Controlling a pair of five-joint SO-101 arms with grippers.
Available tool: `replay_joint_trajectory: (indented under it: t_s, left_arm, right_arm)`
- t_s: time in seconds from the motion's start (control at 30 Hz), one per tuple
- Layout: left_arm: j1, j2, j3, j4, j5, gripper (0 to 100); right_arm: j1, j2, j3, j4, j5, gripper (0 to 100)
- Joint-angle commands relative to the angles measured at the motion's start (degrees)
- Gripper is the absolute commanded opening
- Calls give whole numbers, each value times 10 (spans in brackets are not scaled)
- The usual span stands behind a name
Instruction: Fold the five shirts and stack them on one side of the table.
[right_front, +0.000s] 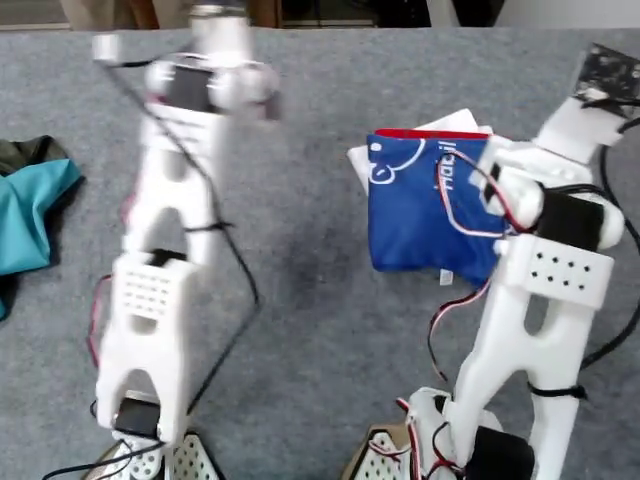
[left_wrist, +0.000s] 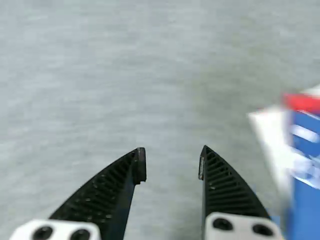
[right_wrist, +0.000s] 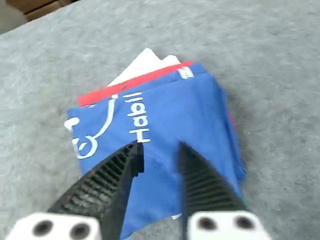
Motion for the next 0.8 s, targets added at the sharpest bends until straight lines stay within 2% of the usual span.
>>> replay_joint_trajectory:
  t_s: [0.0, 0.13, 0.27, 0.37, 0.53, 0.63, 0.7, 0.77]
  left_arm:
    - [-183, -41, 16, 11, -11, 181]
    - [-340, -63, 85, 11, -54, 181]
    - [-458, -109, 185, 11, -91, 186]
    - [-526, -130, 233, 9, -109, 186]
    - [-562, -105, 300, -11, -123, 184]
    - [-562, -51, 343, -105, -116, 177]
    - [-562, -19, 361, -138, -113, 120]
    - [-558, -22, 334, -103, -113, 26]
  right_arm:
    - [-45, -43, -28, 3, 4, 73]
    - [-95, -55, -27, -1, 4, 74]
    - [-152, -43, -15, -11, -2, 74]
    - [-189, -27, 11, -32, -34, 74]
    - [-220, -8, 29, -50, -61, 74]
    - [-227, -2, 29, -49, -65, 74]
    - [-226, -5, 29, -47, -64, 74]
    - [-223, -7, 29, -40, -64, 74]
